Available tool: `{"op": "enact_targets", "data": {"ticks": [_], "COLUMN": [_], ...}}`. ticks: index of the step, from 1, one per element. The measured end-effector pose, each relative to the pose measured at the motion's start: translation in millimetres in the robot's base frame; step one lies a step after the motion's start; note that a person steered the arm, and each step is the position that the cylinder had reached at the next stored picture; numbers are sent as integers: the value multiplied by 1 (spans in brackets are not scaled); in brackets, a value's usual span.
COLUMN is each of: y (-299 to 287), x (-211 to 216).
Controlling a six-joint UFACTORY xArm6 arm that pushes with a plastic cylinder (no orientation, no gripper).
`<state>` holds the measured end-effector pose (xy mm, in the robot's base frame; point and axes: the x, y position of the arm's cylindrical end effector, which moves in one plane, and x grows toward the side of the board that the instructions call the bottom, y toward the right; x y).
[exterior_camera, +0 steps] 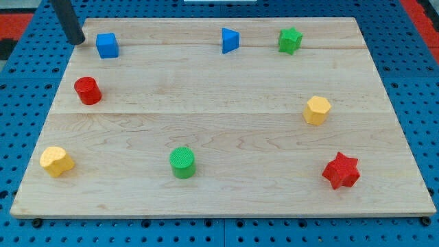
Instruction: Place the blue cube parallel to the green circle
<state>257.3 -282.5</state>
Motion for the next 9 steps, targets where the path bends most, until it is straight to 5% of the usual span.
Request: {"op": "enact_targets", "data": {"ticks": [2, 5, 9], "y": [63, 31, 133], "x": [39, 31, 28]}}
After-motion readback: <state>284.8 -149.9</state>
